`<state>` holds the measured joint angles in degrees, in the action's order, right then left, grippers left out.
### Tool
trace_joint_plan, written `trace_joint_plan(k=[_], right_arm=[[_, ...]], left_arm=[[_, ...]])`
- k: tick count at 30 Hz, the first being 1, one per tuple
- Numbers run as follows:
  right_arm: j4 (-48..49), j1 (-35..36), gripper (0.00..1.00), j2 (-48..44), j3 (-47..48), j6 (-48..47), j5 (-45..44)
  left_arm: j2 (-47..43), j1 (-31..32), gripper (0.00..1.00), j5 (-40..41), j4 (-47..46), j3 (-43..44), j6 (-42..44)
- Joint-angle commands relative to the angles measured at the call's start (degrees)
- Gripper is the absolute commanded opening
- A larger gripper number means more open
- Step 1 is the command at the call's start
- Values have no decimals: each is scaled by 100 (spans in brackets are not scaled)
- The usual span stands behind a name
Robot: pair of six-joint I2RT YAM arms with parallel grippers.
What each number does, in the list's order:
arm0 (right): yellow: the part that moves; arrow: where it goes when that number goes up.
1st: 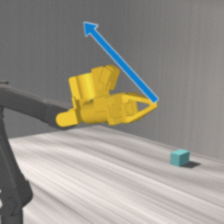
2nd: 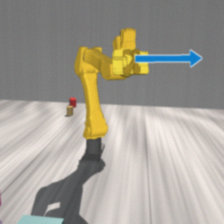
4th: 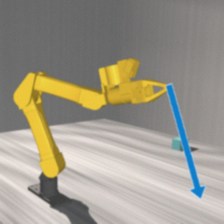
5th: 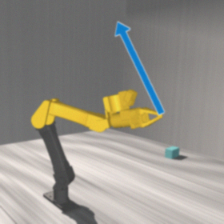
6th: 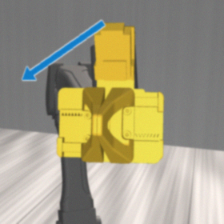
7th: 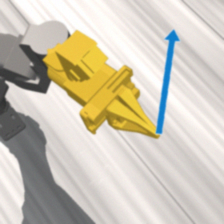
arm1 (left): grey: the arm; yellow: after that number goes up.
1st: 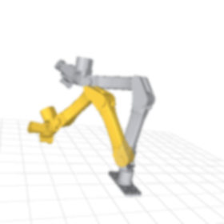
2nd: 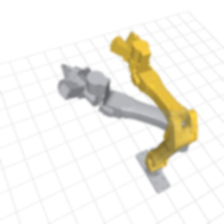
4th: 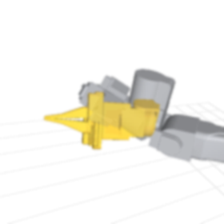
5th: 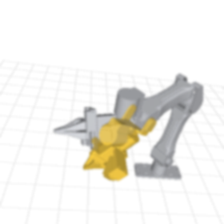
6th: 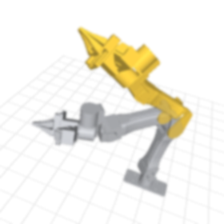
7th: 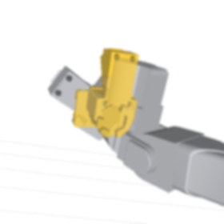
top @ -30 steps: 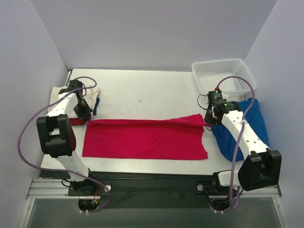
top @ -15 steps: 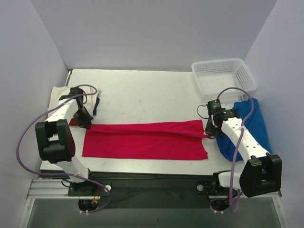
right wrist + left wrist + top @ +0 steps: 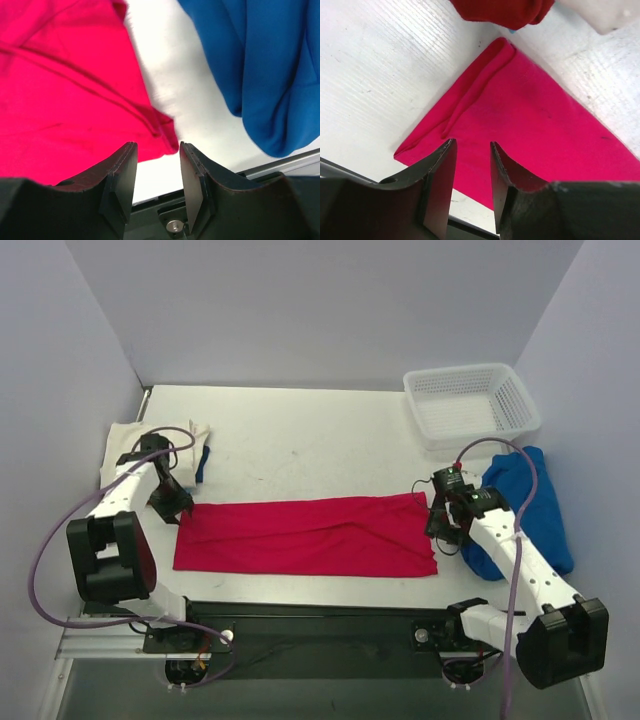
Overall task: Fold and stack the t-shirts
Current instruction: Fold the other side of the tshirt into a rectangle
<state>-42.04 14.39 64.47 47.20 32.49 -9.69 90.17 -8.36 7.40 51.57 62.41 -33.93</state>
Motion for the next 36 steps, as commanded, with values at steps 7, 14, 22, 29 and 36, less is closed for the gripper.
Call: trace_joint_plan(k=[7,14,22,29,36], right_arm=[[2,143,40,627,640,109,-551],[811,221,38,1954,1264,-41,204],[979,924,36,3079,2170,-691,451],[1040,1057,32,3528,2478,-806,644],[1040,1294,28,3854,2540,-762,741]], left_arm=[[123,36,40,-466,-357,455,-52],[579,457,38,-995,-614,772,106],[1055,792,38,-968,-552,992,238],[1266,792,37,-925,-517,1001,343],[1328,792,37,-872,-446,1054,396]])
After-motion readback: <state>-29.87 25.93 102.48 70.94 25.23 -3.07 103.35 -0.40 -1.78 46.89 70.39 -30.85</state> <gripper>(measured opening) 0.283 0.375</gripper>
